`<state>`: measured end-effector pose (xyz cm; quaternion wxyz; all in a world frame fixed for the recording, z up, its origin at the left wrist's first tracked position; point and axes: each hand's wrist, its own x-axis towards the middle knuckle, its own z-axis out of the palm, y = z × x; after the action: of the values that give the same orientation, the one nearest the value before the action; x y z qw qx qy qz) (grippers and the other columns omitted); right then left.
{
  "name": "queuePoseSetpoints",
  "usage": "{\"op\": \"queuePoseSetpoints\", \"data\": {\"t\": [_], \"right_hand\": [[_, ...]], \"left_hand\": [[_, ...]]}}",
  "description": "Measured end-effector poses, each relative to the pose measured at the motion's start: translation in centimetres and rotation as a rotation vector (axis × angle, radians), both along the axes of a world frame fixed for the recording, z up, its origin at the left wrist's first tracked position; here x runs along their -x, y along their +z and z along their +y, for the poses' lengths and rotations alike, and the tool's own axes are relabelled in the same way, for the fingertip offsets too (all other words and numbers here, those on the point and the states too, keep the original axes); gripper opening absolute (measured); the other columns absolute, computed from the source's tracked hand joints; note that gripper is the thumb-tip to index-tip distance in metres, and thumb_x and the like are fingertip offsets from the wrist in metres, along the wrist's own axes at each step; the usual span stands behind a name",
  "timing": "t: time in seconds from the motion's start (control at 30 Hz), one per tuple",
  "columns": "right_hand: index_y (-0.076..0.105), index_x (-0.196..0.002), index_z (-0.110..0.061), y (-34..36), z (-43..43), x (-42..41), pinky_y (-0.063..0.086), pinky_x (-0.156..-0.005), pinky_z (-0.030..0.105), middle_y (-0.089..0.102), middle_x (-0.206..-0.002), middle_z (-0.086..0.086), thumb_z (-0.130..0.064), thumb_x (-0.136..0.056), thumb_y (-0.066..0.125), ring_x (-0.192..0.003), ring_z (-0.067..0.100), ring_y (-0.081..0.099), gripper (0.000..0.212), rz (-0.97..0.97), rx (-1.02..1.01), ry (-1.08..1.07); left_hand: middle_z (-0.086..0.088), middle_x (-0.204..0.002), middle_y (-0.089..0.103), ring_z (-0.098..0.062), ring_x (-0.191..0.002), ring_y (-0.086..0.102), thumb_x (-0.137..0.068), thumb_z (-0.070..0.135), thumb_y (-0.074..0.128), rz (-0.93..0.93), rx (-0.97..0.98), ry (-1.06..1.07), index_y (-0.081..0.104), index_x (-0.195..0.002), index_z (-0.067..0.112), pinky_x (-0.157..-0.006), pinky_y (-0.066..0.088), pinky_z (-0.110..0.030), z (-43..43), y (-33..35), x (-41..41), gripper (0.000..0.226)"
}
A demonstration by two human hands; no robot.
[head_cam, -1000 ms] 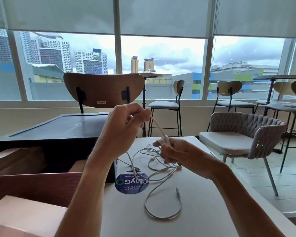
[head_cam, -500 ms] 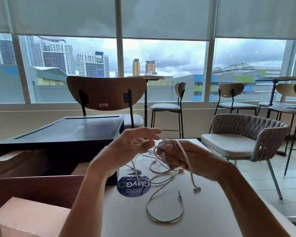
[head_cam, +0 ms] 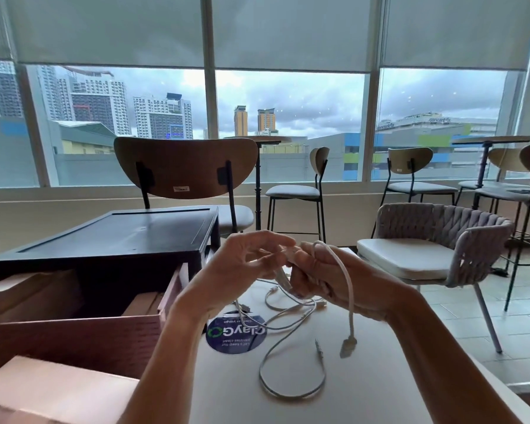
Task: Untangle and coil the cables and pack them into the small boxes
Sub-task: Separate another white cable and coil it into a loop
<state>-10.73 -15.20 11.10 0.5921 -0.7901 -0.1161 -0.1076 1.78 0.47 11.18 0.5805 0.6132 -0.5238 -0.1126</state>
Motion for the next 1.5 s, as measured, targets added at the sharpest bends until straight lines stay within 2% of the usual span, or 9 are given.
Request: {"op": "queuePoseSetpoints", "data": {"t": [0.13,0.3,0.47,0.63,0.73,0.87,1.1,1.27,1.5], "right_hand": [[0.044,-0.102,-0.003,-0.4,-0.3,-0.6,0.043,-0.069,0.024,0.055,-0.071,0.004,-0.033,-0.094,0.048,-0.066,0.012,0.051,0.031,-0.021,-0.024,-0.096],[0.059,-0.061,-0.011,-0.6,-0.6,-1.6,0.035,-0.071,0.037,0.046,-0.071,0.010,-0.032,-0.099,0.049,-0.067,0.024,0.038,0.044,-0.116,-0.022,-0.195],[0.044,-0.086,-0.006,-0.7,-1.0,-1.7,0.047,-0.064,0.029,0.051,-0.071,0.010,-0.019,-0.102,0.045,-0.065,0.019,0.052,0.020,-0.079,-0.188,-0.184],[0.047,-0.096,-0.008,0.5,-1.3,0.0,0.052,-0.089,0.042,0.065,-0.101,0.021,-0.023,-0.105,0.042,-0.091,0.029,0.064,0.018,-0.054,0.277,-0.360],[0.056,-0.097,-0.002,1.2,-1.5,0.9,0.045,-0.073,0.026,0.059,-0.086,0.011,-0.027,-0.101,0.050,-0.076,0.009,0.053,0.026,-0.127,0.391,-0.378],[0.062,-0.096,-0.003,1.9,-2.0,1.4,0.046,-0.069,0.020,0.067,-0.090,0.006,0.000,-0.092,0.058,-0.082,0.007,0.061,0.006,-0.192,0.088,-0.330],[0.072,-0.093,-0.009,2.9,-3.0,3.9,0.057,-0.071,0.019,0.071,-0.091,0.012,-0.009,-0.070,0.080,-0.075,0.015,0.068,0.025,-0.324,-0.485,0.022],[0.080,-0.091,-0.013,3.0,-2.2,4.7,0.058,-0.068,0.017,0.075,-0.103,0.011,-0.011,-0.069,0.071,-0.083,0.015,0.074,0.023,-0.353,-0.416,-0.002],[0.076,-0.095,-0.011,3.1,-1.7,2.3,0.043,-0.044,0.018,0.076,-0.079,0.008,-0.012,-0.090,0.064,-0.041,0.012,0.057,0.013,-0.280,0.112,-0.518]], "left_hand": [[-0.016,-0.091,0.070,-0.008,-0.078,0.067,-0.087,0.015,0.071,-0.005,0.007,0.036,0.075,-0.102,0.018,-0.067,0.051,-0.016,-0.6,-0.2,0.2,0.016],[-0.010,-0.089,0.075,-0.007,-0.071,0.067,-0.090,0.014,0.068,-0.037,0.069,0.113,0.074,-0.102,0.023,-0.061,0.049,-0.015,-1.5,-0.3,0.6,0.017],[-0.007,-0.083,0.076,-0.007,-0.068,0.067,-0.093,0.007,0.065,-0.053,0.064,0.153,0.074,-0.107,0.016,-0.059,0.048,-0.014,-1.9,-0.7,0.3,0.019],[-0.009,-0.073,0.073,-0.011,-0.062,0.066,-0.092,0.000,0.065,-0.031,0.094,0.237,0.075,-0.100,0.011,-0.056,0.047,-0.013,-1.6,-1.1,-0.8,0.017],[-0.002,-0.069,0.072,-0.011,-0.063,0.065,-0.091,0.001,0.065,-0.047,0.073,0.271,0.076,-0.096,0.013,-0.057,0.046,-0.014,-1.2,-1.3,-1.8,0.018],[0.001,-0.064,0.069,-0.005,-0.057,0.060,-0.092,0.001,0.065,-0.081,0.049,0.317,0.077,-0.095,0.014,-0.057,0.045,-0.014,-1.2,-1.8,-2.5,0.018],[-0.005,-0.070,0.071,-0.006,-0.060,0.064,-0.092,0.003,0.066,-0.098,0.055,0.398,0.075,-0.099,0.009,-0.060,0.050,-0.016,-0.9,-2.1,-2.9,0.013],[-0.002,-0.071,0.071,-0.009,-0.062,0.066,-0.091,0.005,0.067,-0.140,0.029,0.428,0.076,-0.098,0.012,-0.065,0.054,-0.024,-1.0,-2.3,-3.1,0.013],[-0.002,-0.072,0.074,-0.012,-0.065,0.068,-0.090,0.006,0.069,-0.197,-0.056,0.348,0.077,-0.099,0.014,-0.067,0.056,-0.022,-0.9,-2.5,-2.6,0.015]]}}
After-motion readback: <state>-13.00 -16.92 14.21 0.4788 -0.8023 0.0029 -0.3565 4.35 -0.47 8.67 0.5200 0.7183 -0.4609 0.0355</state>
